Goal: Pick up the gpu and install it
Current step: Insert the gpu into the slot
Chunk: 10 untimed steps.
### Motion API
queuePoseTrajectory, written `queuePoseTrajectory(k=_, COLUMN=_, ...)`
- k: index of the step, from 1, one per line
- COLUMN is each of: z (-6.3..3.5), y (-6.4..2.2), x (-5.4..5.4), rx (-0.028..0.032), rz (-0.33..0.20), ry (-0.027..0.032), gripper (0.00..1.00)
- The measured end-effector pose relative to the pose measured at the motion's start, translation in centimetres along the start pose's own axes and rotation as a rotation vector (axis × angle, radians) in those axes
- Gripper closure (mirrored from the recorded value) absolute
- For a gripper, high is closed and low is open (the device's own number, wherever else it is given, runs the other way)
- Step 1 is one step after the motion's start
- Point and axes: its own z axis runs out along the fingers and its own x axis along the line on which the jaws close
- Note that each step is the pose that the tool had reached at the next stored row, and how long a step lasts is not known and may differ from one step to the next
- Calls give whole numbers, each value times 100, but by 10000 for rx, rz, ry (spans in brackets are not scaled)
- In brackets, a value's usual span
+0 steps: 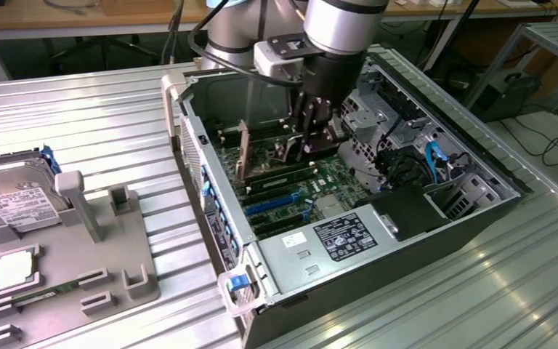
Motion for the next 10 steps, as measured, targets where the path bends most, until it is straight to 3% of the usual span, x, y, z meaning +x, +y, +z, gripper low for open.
queuePoseTrajectory(k=6, z=54, y=6, x=0, rx=2, rz=-550, ry=13, gripper=73)
queuePoseTrajectory(k=10, z=139, y=7, x=-5, rx=8, rz=-230, ry=13, gripper=73)
